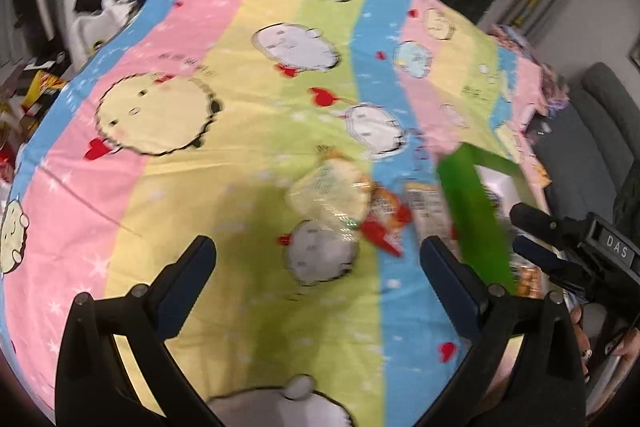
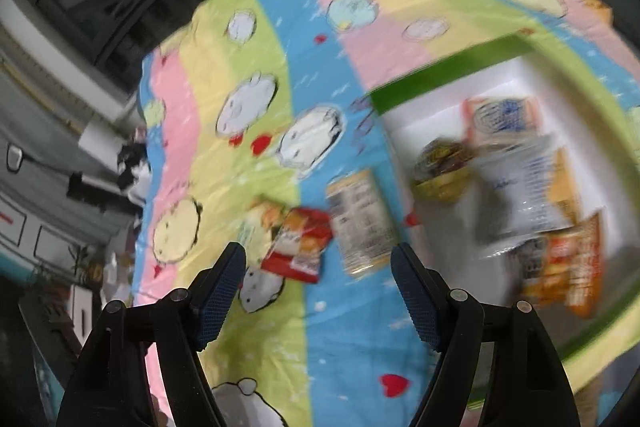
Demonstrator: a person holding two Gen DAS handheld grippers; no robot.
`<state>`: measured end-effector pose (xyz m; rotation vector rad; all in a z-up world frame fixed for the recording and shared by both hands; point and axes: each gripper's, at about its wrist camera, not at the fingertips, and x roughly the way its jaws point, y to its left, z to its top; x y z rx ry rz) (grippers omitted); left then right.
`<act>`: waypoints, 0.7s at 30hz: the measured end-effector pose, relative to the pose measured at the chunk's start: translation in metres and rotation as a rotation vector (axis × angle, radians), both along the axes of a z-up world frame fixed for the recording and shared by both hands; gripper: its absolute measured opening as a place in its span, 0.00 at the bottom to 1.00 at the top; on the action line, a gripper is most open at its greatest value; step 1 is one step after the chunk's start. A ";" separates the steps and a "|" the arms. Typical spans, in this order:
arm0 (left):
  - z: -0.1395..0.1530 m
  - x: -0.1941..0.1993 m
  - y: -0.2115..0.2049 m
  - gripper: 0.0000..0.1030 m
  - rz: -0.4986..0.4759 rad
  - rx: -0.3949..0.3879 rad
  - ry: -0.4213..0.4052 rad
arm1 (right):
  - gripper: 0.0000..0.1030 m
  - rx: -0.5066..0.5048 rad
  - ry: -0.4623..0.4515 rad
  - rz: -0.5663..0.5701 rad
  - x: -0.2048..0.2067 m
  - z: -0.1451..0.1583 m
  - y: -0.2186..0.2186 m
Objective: Organize snacks
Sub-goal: 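Move the right gripper back to the green-yellow packet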
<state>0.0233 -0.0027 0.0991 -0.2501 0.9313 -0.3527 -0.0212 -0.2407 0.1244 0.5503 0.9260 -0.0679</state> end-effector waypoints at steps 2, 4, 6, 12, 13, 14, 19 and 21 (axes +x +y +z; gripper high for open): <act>-0.013 0.006 0.004 0.99 0.012 0.018 0.009 | 0.72 -0.024 0.045 0.007 0.014 -0.017 0.014; -0.028 0.013 0.009 0.99 0.013 0.026 0.022 | 0.72 -0.039 0.080 0.022 0.025 -0.030 0.022; -0.041 0.020 0.013 0.98 0.004 0.020 0.037 | 0.72 -0.028 0.112 0.037 0.038 -0.043 0.030; -0.062 0.033 0.027 0.96 0.014 -0.024 0.077 | 0.72 -0.041 0.119 0.086 0.076 -0.051 0.056; -0.063 0.034 0.031 0.96 0.026 -0.037 0.077 | 0.72 -0.043 0.125 0.090 0.084 -0.053 0.061; -0.062 0.035 0.034 0.95 0.037 -0.051 0.079 | 0.72 -0.039 0.131 0.095 0.089 -0.055 0.065; -0.058 0.032 0.044 0.95 0.062 -0.092 0.081 | 0.72 -0.164 0.180 0.092 0.120 -0.066 0.096; -0.057 0.031 0.048 0.95 0.075 -0.091 0.082 | 0.72 -0.212 0.206 0.085 0.126 -0.069 0.104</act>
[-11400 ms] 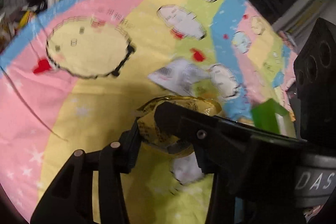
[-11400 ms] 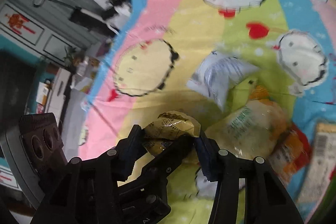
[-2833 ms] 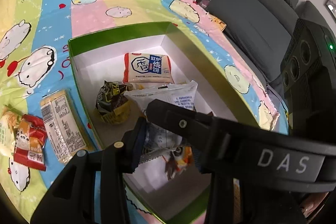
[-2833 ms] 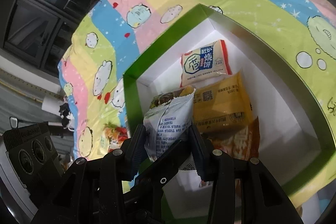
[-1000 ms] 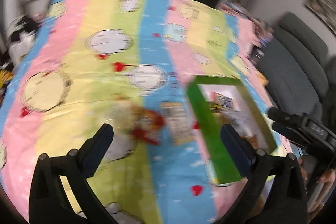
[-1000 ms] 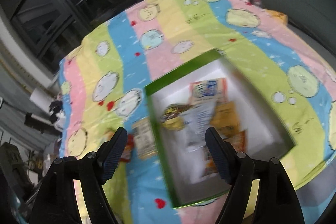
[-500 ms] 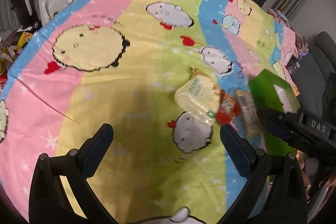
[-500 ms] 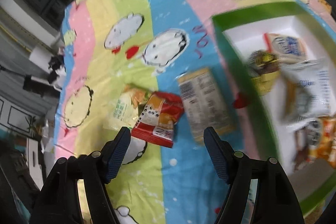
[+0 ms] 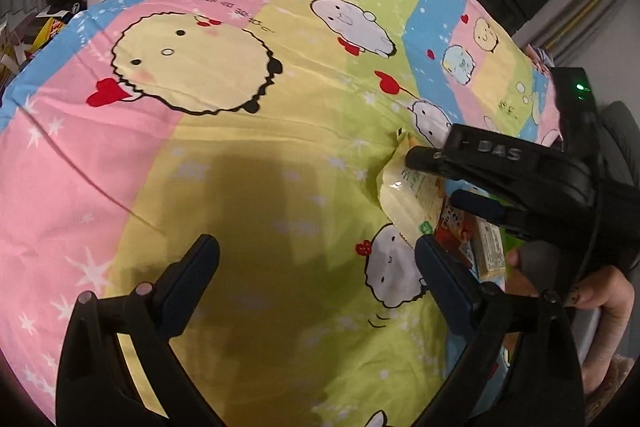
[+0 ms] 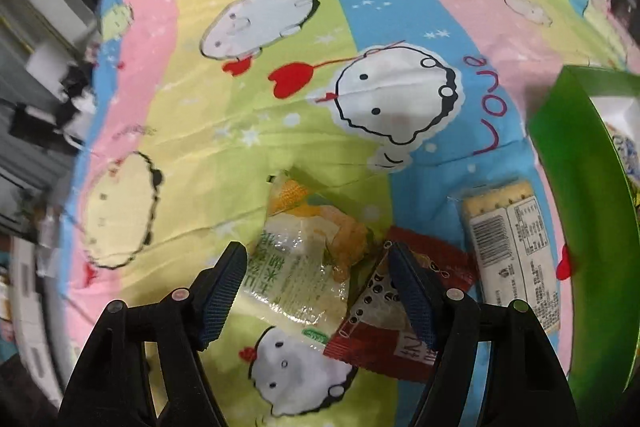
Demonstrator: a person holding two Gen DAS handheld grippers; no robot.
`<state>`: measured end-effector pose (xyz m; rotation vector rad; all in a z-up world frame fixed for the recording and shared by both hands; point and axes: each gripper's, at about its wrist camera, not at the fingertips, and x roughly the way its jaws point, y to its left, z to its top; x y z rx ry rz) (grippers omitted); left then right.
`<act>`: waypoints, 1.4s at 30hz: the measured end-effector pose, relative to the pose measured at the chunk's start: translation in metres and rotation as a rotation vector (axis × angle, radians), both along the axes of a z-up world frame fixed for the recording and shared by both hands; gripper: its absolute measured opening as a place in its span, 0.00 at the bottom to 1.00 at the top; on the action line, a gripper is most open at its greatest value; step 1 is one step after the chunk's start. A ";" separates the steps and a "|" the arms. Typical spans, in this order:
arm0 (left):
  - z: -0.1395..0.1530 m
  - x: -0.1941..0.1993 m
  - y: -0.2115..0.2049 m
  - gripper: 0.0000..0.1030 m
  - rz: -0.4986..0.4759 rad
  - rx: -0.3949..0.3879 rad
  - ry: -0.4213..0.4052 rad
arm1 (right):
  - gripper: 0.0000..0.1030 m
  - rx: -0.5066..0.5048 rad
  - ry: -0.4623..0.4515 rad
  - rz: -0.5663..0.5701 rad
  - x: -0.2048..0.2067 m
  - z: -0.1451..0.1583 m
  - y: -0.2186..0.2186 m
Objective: Organize snacks
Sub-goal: 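Move the right gripper back to the green-yellow packet, then grasp the green-yellow snack packet with the right gripper, then lift the green-yellow packet toward the green box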
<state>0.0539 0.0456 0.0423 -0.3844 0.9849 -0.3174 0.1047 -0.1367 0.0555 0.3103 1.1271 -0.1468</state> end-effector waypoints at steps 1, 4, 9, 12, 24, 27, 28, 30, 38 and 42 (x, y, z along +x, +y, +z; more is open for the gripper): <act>0.000 0.000 0.001 0.95 0.005 0.002 0.001 | 0.72 -0.005 -0.013 -0.005 0.000 0.002 0.003; 0.000 0.000 0.005 0.95 0.019 -0.002 0.003 | 0.72 0.041 -0.031 -0.017 -0.001 0.006 0.005; 0.002 -0.002 0.010 0.95 0.028 -0.025 0.001 | 0.72 0.012 0.043 -0.019 0.013 -0.008 0.013; 0.002 -0.003 0.010 0.95 0.030 -0.017 0.003 | 0.72 0.025 0.068 -0.020 0.023 -0.023 0.014; 0.003 -0.002 0.012 0.95 0.058 0.020 0.005 | 0.28 0.050 -0.042 0.118 -0.011 0.009 0.013; 0.007 -0.008 0.009 0.95 0.044 0.048 -0.013 | 0.28 0.120 -0.082 0.163 -0.040 0.034 0.002; 0.008 -0.009 0.008 0.95 0.032 0.049 -0.009 | 0.28 0.146 -0.099 0.175 -0.052 0.042 -0.004; 0.009 -0.011 0.007 0.93 0.025 0.033 0.001 | 0.28 0.162 -0.120 0.197 -0.069 0.051 -0.009; 0.011 -0.031 -0.021 0.82 -0.017 0.031 0.052 | 0.28 0.127 0.004 0.266 -0.134 0.015 -0.023; 0.010 -0.044 -0.030 0.78 -0.030 0.037 0.071 | 0.28 0.081 0.095 0.259 -0.143 -0.009 -0.028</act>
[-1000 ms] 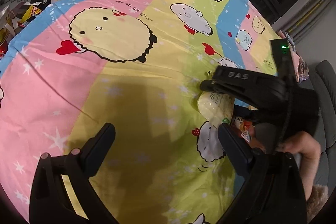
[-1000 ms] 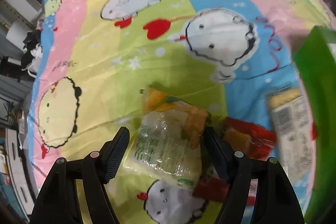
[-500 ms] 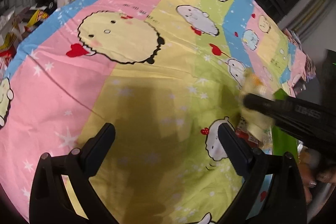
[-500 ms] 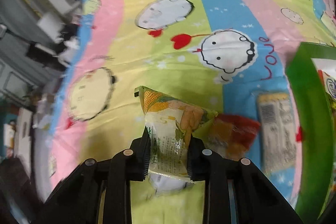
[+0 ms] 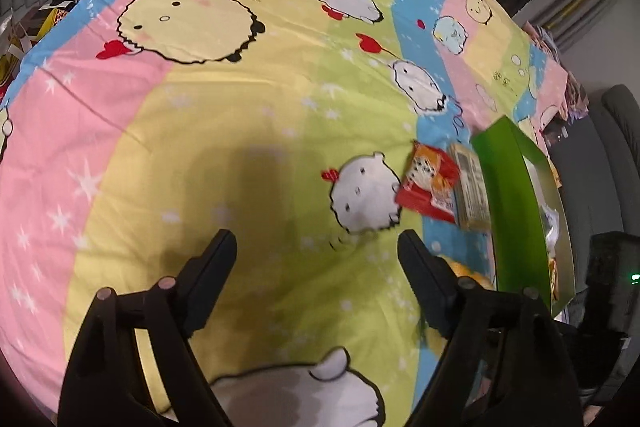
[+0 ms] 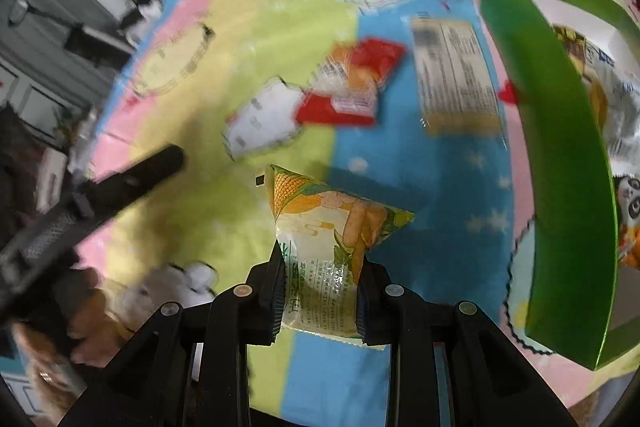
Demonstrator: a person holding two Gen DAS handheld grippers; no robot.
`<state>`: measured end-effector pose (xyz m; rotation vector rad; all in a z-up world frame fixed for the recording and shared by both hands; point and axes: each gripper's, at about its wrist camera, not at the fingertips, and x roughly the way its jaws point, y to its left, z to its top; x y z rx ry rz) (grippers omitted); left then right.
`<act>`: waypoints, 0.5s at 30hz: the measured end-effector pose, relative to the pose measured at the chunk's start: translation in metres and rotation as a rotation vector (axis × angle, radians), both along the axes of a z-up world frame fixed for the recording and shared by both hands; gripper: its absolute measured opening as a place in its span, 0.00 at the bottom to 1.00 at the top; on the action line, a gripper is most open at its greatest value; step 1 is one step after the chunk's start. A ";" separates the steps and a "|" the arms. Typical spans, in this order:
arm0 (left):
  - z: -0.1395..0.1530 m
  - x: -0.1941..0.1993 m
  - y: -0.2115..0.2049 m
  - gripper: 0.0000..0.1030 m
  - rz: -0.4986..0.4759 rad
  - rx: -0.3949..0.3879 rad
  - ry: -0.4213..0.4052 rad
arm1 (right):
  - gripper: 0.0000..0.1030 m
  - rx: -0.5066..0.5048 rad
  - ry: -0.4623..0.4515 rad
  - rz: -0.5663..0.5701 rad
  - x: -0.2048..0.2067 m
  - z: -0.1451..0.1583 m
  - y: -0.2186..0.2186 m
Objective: Organize snacks
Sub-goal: 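Lift the green-yellow packet toward the green box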
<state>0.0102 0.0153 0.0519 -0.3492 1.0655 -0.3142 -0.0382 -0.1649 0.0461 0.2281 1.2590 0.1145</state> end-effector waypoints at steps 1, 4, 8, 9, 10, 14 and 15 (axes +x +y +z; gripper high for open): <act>0.000 -0.003 -0.002 0.77 -0.003 0.009 0.001 | 0.28 -0.017 0.003 -0.004 -0.001 -0.003 0.000; 0.001 -0.010 -0.010 0.71 -0.015 0.027 0.012 | 0.35 0.003 -0.007 -0.011 -0.004 -0.001 -0.002; 0.005 -0.018 -0.023 0.68 -0.052 0.042 0.003 | 0.64 0.027 -0.085 -0.043 -0.014 0.021 -0.014; 0.006 -0.019 -0.026 0.66 -0.060 0.043 0.000 | 0.64 0.042 -0.111 -0.058 -0.017 0.027 -0.019; 0.007 -0.021 -0.030 0.65 -0.072 0.038 -0.004 | 0.64 0.059 -0.134 -0.074 -0.021 0.034 -0.025; 0.006 -0.026 -0.050 0.58 -0.148 -0.014 0.016 | 0.64 0.129 -0.221 -0.146 -0.032 0.052 -0.045; 0.005 -0.027 -0.056 0.58 -0.172 -0.028 0.021 | 0.64 0.151 -0.237 -0.154 -0.033 0.052 -0.050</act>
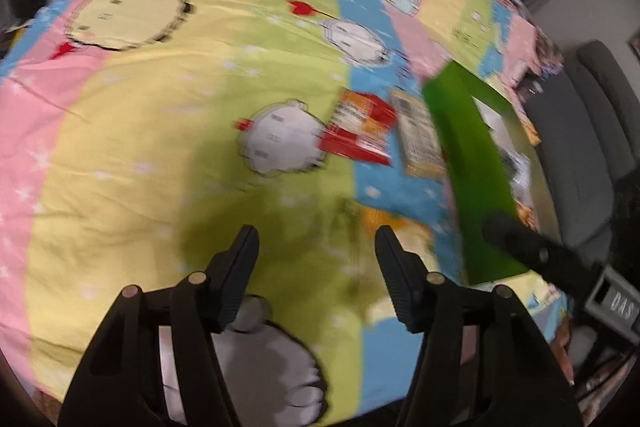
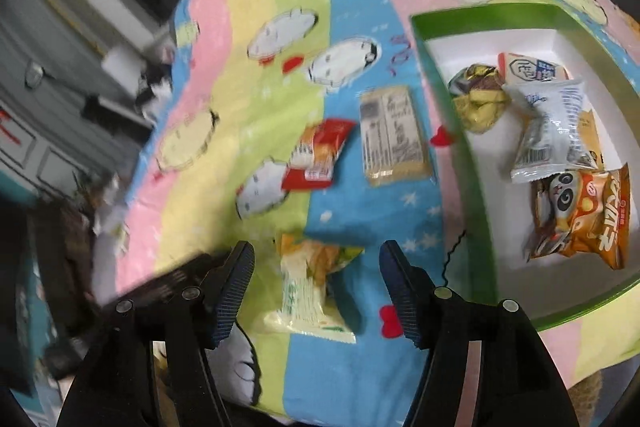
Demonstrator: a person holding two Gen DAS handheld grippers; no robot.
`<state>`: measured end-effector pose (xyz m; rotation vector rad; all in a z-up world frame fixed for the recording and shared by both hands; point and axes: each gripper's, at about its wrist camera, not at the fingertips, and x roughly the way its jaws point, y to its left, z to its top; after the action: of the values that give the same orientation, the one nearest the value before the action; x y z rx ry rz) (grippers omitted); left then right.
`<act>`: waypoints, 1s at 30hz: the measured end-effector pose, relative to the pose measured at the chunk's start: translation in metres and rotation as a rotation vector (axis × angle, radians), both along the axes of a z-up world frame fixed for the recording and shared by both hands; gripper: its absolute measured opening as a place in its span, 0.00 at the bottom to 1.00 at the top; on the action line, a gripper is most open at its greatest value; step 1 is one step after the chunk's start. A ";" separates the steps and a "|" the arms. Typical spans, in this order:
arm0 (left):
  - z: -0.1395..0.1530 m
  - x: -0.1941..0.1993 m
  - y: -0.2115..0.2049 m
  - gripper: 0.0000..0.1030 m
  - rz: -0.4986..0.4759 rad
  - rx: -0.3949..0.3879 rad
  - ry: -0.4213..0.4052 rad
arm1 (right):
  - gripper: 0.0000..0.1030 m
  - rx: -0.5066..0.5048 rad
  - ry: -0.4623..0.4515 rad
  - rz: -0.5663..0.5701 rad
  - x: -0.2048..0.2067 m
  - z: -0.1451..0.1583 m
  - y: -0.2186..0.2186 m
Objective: Organize snacks
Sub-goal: 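Lift the green-yellow packet toward the green box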
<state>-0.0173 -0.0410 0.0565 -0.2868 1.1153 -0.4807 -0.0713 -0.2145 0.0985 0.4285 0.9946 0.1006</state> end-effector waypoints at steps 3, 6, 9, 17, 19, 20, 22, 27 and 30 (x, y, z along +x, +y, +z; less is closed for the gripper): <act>-0.007 -0.003 -0.020 0.58 -0.055 0.005 0.015 | 0.64 0.051 -0.020 0.011 0.002 -0.008 -0.001; -0.015 -0.003 -0.036 0.58 -0.090 0.019 0.040 | 0.64 0.136 0.006 0.026 0.009 -0.023 -0.001; -0.022 0.000 -0.041 0.56 -0.098 -0.009 0.060 | 0.59 0.158 0.069 0.022 0.020 -0.045 0.000; -0.025 -0.003 -0.048 0.44 -0.145 0.030 0.032 | 0.44 0.229 0.146 0.031 0.027 -0.075 -0.001; -0.027 -0.003 -0.050 0.34 -0.160 -0.009 0.052 | 0.42 0.209 0.140 0.045 0.028 -0.075 0.002; -0.027 -0.003 -0.050 0.33 -0.159 -0.007 0.049 | 0.38 0.205 0.140 0.050 0.029 -0.075 0.004; -0.025 -0.005 -0.050 0.31 -0.166 -0.014 0.033 | 0.37 0.213 0.133 0.050 0.028 -0.075 0.004; -0.005 -0.013 -0.050 0.24 -0.160 -0.002 -0.025 | 0.33 0.217 0.096 0.070 0.024 -0.063 0.008; 0.015 -0.020 -0.052 0.24 -0.160 0.002 -0.089 | 0.33 0.215 0.030 0.076 0.018 -0.039 0.008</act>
<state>-0.0372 -0.0932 0.0717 -0.1734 1.0563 -0.6279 -0.0530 -0.2065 0.0593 0.5902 1.0337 0.2722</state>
